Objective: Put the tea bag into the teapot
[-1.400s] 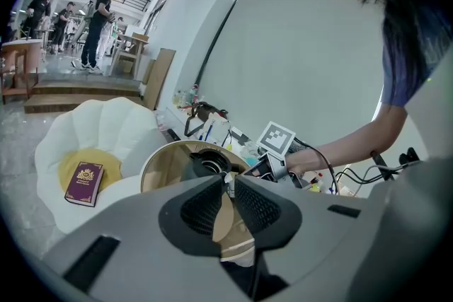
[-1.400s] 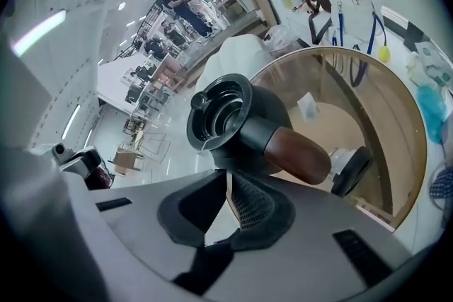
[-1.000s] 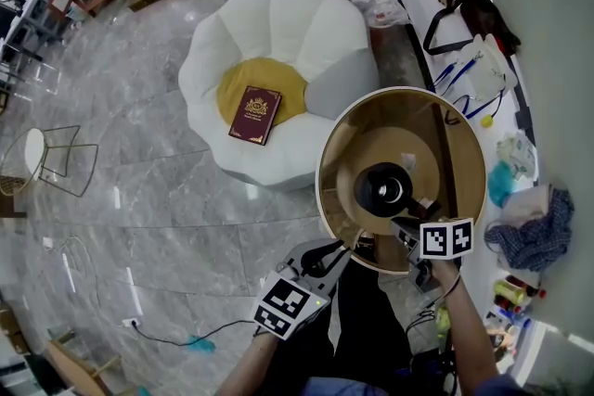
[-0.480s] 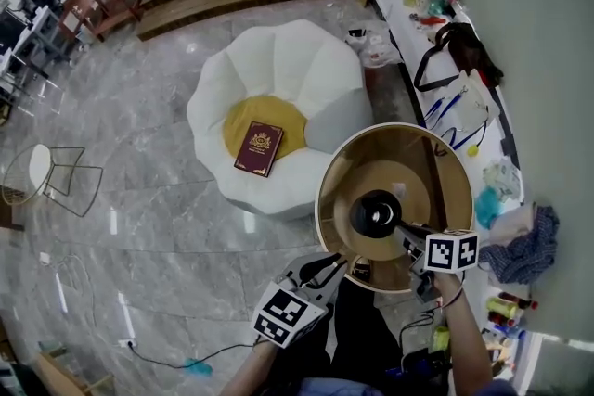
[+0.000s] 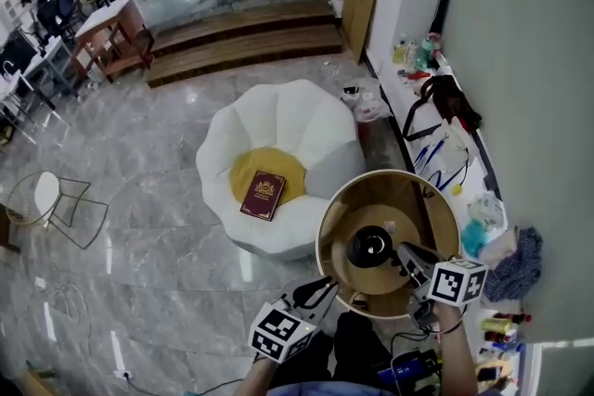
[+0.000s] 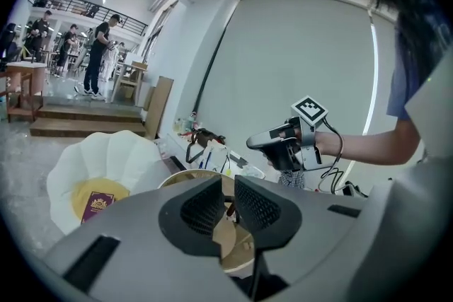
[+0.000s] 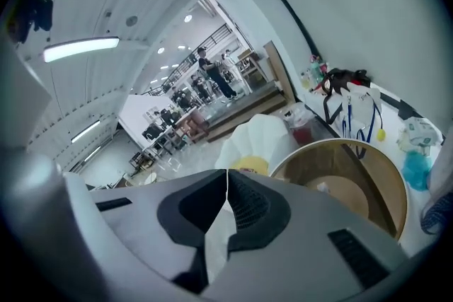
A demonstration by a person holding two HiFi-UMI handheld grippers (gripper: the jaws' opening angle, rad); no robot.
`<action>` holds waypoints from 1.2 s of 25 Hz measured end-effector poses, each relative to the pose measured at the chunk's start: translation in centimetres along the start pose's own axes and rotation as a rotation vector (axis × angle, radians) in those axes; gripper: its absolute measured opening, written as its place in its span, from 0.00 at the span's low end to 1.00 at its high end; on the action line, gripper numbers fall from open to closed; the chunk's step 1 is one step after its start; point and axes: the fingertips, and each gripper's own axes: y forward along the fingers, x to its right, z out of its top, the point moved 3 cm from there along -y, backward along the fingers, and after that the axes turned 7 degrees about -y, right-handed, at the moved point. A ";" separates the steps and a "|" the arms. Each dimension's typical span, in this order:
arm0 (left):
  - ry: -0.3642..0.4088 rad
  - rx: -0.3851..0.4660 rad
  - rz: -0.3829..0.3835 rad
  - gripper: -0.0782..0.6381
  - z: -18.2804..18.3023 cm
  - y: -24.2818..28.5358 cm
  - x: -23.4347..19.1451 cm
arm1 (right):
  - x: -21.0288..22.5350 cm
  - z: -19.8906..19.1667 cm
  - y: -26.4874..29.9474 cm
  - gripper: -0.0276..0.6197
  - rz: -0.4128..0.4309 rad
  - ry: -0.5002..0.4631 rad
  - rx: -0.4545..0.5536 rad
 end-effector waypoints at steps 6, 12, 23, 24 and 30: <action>0.054 0.032 -0.017 0.18 1.3 -2.7 0.8 | -4.0 1.4 -4.0 0.07 -0.015 -0.032 0.113; 0.049 0.042 -0.034 0.18 -0.2 -5.8 1.6 | -8.2 0.9 -8.1 0.07 -0.104 -0.149 0.178; -0.008 -0.025 -0.044 0.18 -5.2 -8.5 2.9 | -10.7 -2.2 -11.8 0.07 -0.118 -0.117 0.163; -0.010 -0.030 -0.042 0.18 -5.4 -8.6 3.2 | -10.7 -2.4 -12.3 0.07 -0.117 -0.109 0.165; 0.033 -0.018 -0.041 0.18 -4.4 -8.2 6.6 | -10.5 -4.1 -16.3 0.07 -0.106 -0.093 0.189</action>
